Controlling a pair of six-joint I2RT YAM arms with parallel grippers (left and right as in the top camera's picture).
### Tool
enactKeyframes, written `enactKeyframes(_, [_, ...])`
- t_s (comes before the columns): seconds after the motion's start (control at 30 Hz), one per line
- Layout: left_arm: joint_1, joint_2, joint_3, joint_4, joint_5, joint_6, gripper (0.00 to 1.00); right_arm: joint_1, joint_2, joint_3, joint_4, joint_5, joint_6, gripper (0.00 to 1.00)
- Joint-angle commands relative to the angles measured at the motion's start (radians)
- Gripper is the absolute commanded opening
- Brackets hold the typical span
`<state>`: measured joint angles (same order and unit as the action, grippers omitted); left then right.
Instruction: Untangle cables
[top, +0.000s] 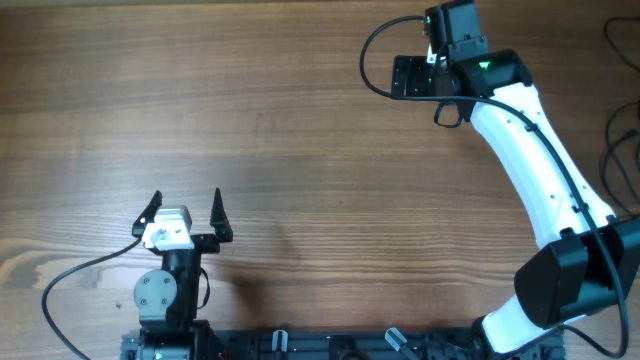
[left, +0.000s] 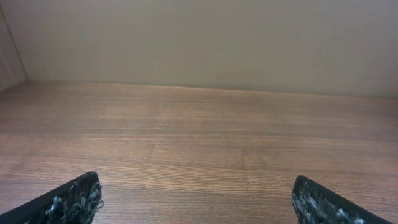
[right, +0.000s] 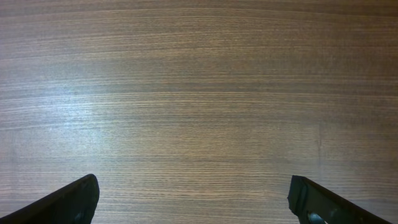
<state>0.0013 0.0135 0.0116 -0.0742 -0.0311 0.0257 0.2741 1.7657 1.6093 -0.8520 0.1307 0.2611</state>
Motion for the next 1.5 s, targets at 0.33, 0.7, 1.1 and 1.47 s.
enactKeyframes(0.33, [0.006,-0.011,-0.006,0.002,0.008,0.023,1.00,0.003,0.010,-0.003,0.003,-0.009,0.002,1.00])
enactKeyframes(0.7, [0.006,-0.009,-0.006,0.002,0.008,0.023,1.00,0.003,0.011,-0.003,0.028,-0.008,0.001,1.00])
enactKeyframes(1.1, [0.006,-0.009,-0.006,0.002,0.008,0.023,1.00,0.003,-0.104,-0.158,0.205,0.131,0.005,1.00])
enactKeyframes(1.47, [0.006,-0.009,-0.006,0.002,0.008,0.023,1.00,-0.005,-0.509,-0.664,0.562,0.138,0.005,1.00])
